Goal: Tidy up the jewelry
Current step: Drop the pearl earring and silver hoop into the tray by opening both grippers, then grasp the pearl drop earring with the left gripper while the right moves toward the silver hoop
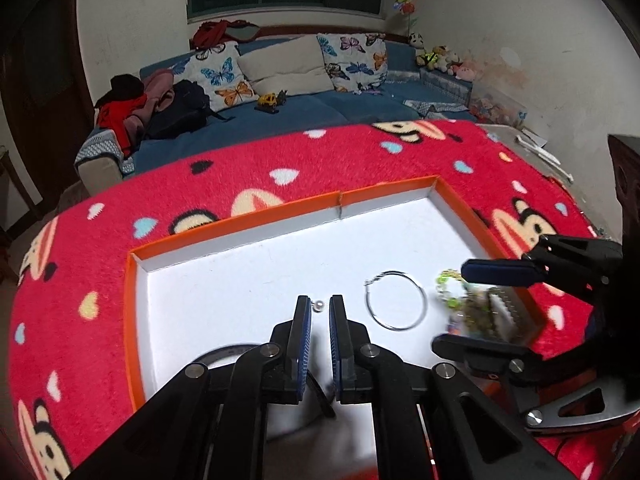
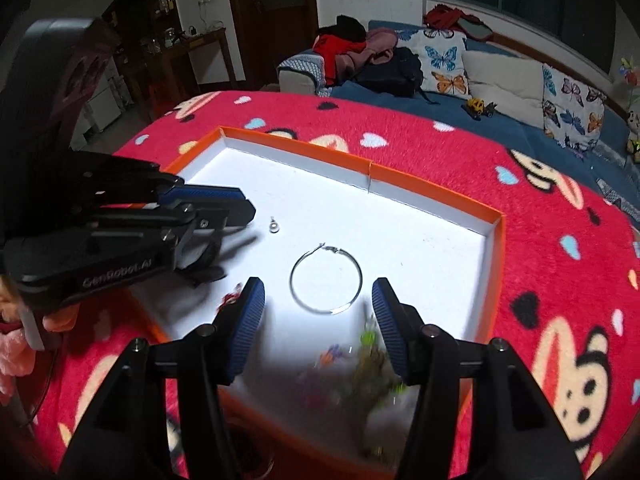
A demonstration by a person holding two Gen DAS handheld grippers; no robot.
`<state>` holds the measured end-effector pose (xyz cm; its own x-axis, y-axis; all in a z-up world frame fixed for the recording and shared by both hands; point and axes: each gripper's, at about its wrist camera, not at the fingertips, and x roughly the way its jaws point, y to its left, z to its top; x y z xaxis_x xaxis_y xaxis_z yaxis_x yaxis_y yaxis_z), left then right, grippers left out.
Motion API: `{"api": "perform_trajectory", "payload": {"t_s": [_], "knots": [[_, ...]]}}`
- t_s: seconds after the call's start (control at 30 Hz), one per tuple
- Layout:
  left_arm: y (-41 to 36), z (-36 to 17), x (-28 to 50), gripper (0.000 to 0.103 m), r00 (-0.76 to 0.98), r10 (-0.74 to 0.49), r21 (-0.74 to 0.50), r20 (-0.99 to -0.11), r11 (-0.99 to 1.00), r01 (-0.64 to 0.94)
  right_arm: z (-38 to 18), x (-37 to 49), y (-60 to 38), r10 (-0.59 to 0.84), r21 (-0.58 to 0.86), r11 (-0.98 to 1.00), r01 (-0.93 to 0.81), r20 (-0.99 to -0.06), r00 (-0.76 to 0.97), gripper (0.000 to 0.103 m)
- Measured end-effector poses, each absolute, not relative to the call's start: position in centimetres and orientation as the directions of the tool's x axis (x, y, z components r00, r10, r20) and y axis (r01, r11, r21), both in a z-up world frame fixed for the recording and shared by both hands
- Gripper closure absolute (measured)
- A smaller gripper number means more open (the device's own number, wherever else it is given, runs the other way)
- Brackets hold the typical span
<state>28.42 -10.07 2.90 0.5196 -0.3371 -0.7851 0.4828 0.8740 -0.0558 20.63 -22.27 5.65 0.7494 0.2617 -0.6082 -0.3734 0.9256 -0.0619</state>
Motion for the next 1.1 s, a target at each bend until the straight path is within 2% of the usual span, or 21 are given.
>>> {"api": "perform_trajectory", "payload": {"t_s": [0.3,0.57,0.73,1.1], "knots": [[-9.1,6.5,20.9,0.093,0.541,-0.37,-0.041,-0.755,0.85,0.525,4.9,13.6,-22.7,0.296,-0.028,0.921,-0.389,-0.6,0.743,0.047],[-9.2,4.8,14.6,0.093,0.474,-0.389,-0.06,-0.79,0.818,0.571,0.5,11.5,-23.2,0.299,0.03,0.927,-0.375,-0.661,0.688,0.047],[-9.1,2.6,13.9,0.093,0.429,-0.381,-0.075,-0.819,0.813,0.577,-0.5,12.2,-23.5,0.321,0.084,0.929,-0.361,-0.67,0.67,0.047],[-9.7,0.4,15.8,0.092,0.365,-0.39,-0.123,-0.845,0.808,0.577,-0.7,13.3,-22.4,0.326,0.08,0.925,-0.371,-0.668,0.669,0.045]]}}
